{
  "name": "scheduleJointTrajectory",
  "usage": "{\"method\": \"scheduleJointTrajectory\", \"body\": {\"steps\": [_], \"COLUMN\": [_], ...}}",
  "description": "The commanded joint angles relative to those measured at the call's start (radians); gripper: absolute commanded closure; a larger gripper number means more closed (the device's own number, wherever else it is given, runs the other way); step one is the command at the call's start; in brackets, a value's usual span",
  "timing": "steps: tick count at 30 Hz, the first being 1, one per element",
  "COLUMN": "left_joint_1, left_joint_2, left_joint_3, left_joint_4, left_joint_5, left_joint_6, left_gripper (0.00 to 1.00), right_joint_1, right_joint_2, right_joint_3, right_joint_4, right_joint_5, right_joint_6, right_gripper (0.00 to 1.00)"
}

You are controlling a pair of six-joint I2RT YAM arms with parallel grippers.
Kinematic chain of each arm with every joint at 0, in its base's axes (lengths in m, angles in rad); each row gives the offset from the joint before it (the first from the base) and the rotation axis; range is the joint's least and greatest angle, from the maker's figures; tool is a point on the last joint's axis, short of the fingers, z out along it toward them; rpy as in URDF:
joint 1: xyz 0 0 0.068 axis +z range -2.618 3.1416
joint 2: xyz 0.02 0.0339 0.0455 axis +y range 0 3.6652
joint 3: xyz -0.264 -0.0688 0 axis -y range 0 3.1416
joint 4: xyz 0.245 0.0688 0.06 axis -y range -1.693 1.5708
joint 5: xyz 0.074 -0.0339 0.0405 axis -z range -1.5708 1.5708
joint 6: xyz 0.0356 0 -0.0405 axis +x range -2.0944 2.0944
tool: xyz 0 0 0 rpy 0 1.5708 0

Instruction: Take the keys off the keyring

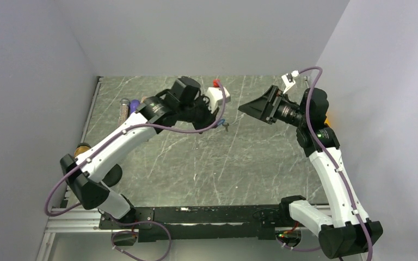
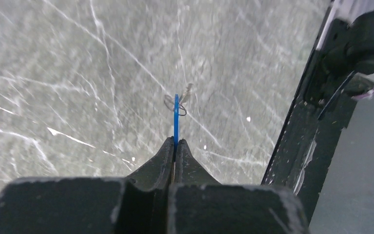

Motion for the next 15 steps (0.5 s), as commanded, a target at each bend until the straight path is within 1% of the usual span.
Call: {"method": "scheduleJointTrajectory", "body": {"steps": [1,6,10,13,15], "left_joint_1": [0.018,0.030,0.038,0.049,0.058], "left_joint_2": [-0.065,-0.110,-0.163,-0.190,-0.201], "left_joint_3": [0.099,0.153,0.148,0.155,0.167], "left_joint_4": [0.021,0.057,0.124,0.171,0.194], "left_joint_5": [0.064,0.102,0.132,0.157,0.186], "left_joint_6": [-0.026,-0.054,-0.069,-0.107,-0.139], "left_gripper": [1.00,1.00,1.00,1.00,1.00], "right_joint_1": [-0.013,-0.012,-0.012,-0.011,-0.011], "right_joint_2": [0.006,0.023,0.038,0.052,0.067], "right_joint_3": [-0.021,-0.031,-0.059,-0.094,-0.101], "right_joint_4": [0.427,0.658,0.859,1.050,1.123], "right_joint_5": [-0.182,-0.225,-0.216,-0.225,-0.243], "right_joint_6": [0.243,0.391,0.537,0.642,0.678], "right_gripper": [0.00,0.00,0.00,0.01,0.01]}}
